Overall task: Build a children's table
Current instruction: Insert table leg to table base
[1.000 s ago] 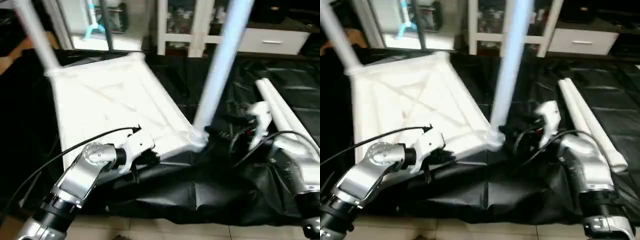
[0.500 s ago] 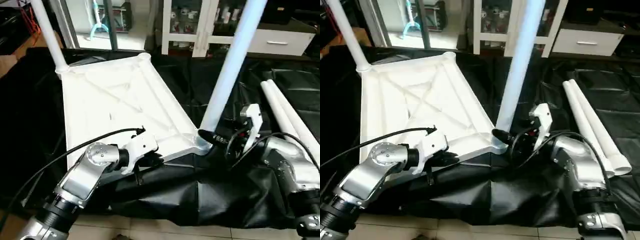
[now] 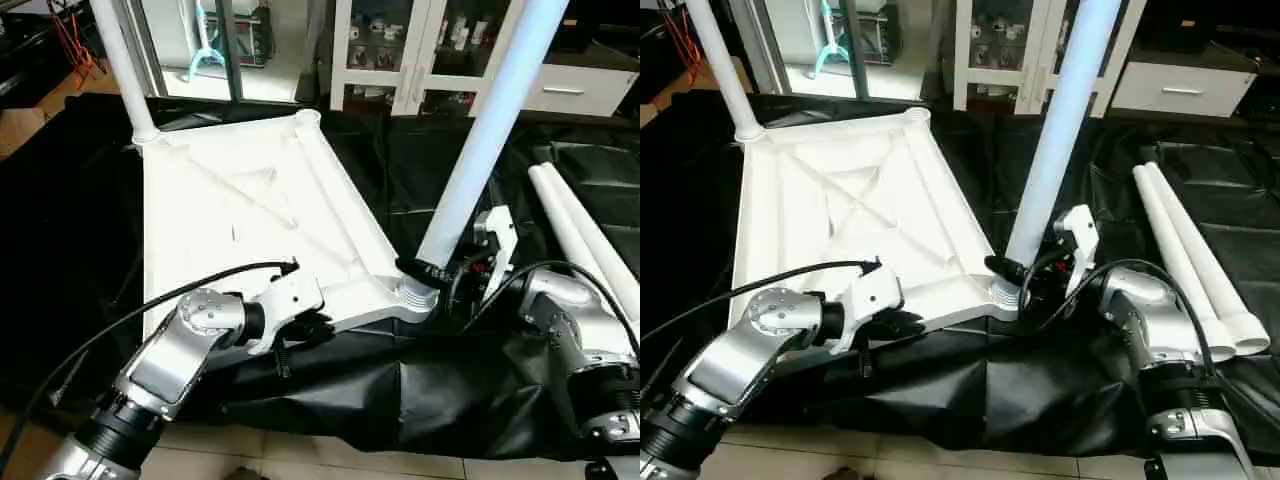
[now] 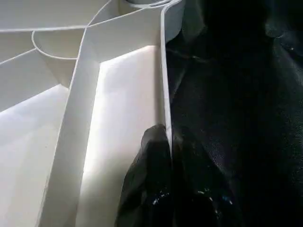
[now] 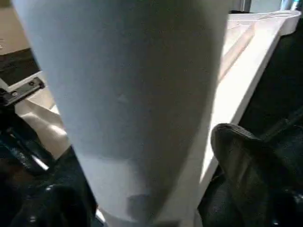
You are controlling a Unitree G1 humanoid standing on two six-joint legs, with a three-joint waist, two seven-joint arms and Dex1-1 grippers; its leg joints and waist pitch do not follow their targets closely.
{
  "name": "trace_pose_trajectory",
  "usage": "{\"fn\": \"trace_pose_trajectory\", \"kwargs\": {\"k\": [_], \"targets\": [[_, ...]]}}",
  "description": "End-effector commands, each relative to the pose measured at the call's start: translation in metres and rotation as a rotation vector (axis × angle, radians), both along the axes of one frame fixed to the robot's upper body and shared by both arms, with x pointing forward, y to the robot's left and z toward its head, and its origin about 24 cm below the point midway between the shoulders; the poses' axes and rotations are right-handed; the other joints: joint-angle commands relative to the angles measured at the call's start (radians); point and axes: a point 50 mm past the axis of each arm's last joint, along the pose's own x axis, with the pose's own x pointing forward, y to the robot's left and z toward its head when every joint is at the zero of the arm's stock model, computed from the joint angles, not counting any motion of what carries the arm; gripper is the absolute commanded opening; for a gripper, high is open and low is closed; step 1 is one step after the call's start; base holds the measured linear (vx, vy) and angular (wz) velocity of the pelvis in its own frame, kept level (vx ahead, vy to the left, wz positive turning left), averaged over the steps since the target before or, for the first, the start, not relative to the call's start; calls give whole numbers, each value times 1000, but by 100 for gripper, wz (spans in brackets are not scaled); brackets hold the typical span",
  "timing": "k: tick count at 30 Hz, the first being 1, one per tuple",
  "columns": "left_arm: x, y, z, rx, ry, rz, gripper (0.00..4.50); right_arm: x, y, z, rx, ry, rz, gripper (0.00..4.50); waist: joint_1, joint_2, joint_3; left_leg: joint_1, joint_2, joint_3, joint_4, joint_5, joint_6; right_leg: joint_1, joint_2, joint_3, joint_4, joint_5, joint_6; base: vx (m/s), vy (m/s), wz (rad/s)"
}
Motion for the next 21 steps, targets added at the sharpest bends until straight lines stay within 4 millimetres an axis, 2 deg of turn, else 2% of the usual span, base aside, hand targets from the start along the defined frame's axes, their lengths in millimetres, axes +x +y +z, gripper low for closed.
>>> {"fn": "trace_pose_trajectory", "kwargs": {"k": [1,5,8,15,21], "targets": [[-10,-10,-7,4,39,-73,0,2,1,2,-5,0,12,326,-11,-14,-78,26,5,4,-40,95,111,36,-47,26,-38,419,-257,0,0,0],[-9,-8,-8,9,38,-67,0,0,0,1,-7,11,32,290,-10,-15,-79,25,3,4,-38,112,120,37,-46,25,-36,445,-257,0,0,0],[-7,-6,-7,14,36,-64,0,-1,-1,0,-13,25,51,272,-10,-15,-78,25,4,5,-39,94,118,36,-47,25,-38,421,-260,0,0,0],[-7,-6,-6,18,33,-62,0,-3,-2,-4,-27,42,72,208,-9,-14,-80,26,5,4,-37,105,121,36,-47,25,-36,429,-263,0,0,0],[-6,-5,-6,23,31,-59,0,2,-3,0,3,17,29,200,-10,-14,-78,25,5,4,-38,92,119,34,-48,25,-38,401,-268,0,0,0]]}}
